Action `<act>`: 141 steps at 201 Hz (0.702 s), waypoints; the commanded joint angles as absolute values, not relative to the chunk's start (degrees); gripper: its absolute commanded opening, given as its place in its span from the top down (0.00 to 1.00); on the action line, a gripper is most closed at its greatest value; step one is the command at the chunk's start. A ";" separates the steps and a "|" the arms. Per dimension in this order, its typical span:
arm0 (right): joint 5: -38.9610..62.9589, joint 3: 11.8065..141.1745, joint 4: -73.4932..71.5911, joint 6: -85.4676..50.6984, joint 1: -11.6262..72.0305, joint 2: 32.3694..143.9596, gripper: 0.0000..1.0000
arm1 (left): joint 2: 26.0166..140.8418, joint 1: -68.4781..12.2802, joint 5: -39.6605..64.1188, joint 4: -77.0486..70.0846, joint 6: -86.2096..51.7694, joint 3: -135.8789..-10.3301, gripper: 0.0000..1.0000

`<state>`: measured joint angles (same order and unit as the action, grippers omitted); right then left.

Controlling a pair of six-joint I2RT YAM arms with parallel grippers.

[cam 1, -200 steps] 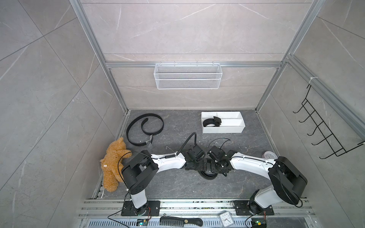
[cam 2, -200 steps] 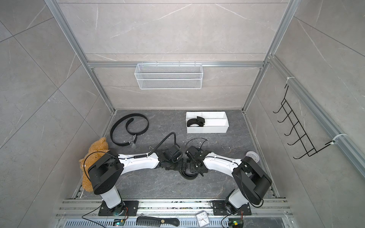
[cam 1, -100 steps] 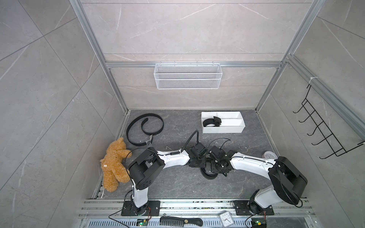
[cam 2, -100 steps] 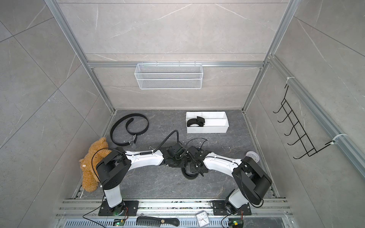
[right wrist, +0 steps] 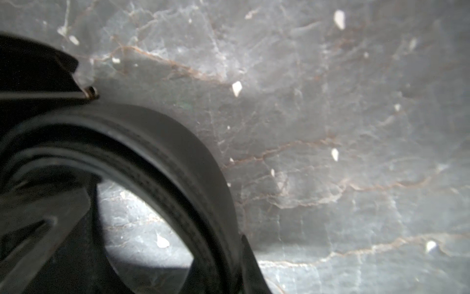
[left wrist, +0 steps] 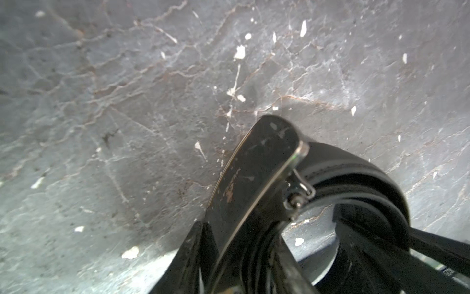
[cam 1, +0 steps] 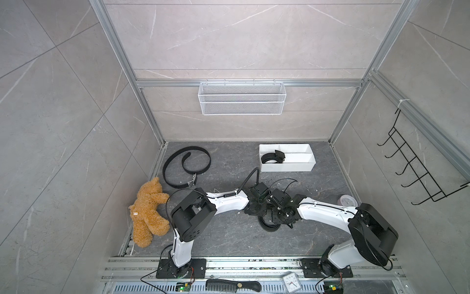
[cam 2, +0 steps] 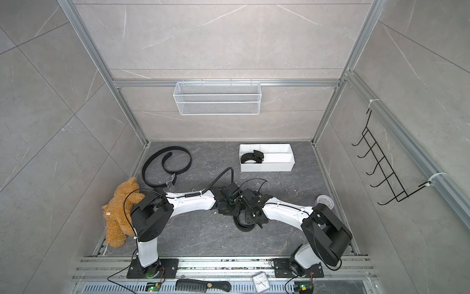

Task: Place the belts into the storage roll
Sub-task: Pick up the belt from the center of the board.

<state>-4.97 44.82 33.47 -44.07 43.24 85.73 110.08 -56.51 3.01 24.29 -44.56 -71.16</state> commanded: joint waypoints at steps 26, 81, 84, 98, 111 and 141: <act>-4.48 45.32 36.81 -44.94 43.99 80.27 0.53 | 112.04 -58.45 1.02 27.67 -42.60 -71.95 1.00; -6.84 49.39 45.86 -44.78 43.56 71.26 0.39 | 105.09 -58.42 -8.09 32.44 -38.33 -73.01 1.00; -7.04 49.58 46.45 -44.82 43.49 70.67 0.39 | 104.58 -58.37 -8.43 32.59 -37.88 -73.15 1.00; -8.11 50.39 49.03 -44.80 43.25 68.03 0.37 | 102.57 -58.36 -10.93 33.88 -36.05 -74.37 1.00; -8.83 50.87 51.01 -44.65 42.77 65.95 0.36 | 100.65 -58.36 -13.47 35.44 -34.12 -75.99 1.00; -8.72 48.34 52.47 -44.50 41.28 62.68 0.35 | 97.95 -58.28 -21.27 39.06 -27.05 -82.55 1.00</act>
